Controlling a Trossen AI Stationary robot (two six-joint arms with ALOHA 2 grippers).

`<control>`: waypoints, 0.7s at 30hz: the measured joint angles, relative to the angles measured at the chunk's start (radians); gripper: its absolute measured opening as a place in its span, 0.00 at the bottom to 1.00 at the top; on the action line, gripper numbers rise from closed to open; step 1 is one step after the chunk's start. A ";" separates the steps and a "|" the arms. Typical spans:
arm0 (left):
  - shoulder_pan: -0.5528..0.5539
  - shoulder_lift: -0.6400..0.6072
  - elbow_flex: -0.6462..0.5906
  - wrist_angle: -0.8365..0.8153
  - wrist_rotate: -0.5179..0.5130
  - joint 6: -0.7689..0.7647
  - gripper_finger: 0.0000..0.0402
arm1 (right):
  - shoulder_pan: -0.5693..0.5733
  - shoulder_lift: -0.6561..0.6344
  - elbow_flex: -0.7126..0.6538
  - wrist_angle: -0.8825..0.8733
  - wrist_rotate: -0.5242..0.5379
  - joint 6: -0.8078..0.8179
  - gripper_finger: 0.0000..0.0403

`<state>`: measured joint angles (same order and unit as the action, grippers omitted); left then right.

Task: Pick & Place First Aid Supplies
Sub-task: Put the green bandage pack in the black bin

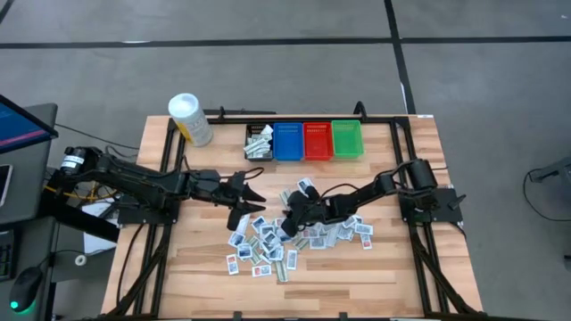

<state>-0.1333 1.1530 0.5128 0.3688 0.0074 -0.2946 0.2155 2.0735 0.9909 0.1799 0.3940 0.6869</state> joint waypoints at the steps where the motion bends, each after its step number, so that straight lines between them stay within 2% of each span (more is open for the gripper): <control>1: 0.000 0.000 -0.006 0.001 -0.001 -0.006 0.33 | 0.002 0.000 0.000 0.000 -0.002 0.000 0.33; 7: 0.000 0.000 -0.042 0.033 -0.026 -0.053 0.33 | 0.000 -0.008 -0.001 -0.008 -0.011 0.003 0.29; 21: 0.000 0.000 -0.051 0.067 -0.031 -0.081 0.33 | -0.005 -0.010 -0.001 -0.058 -0.027 0.022 0.06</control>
<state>-0.1333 1.1530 0.4614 0.4355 -0.0235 -0.3756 0.2100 2.0640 0.9901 0.1218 0.3672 0.7092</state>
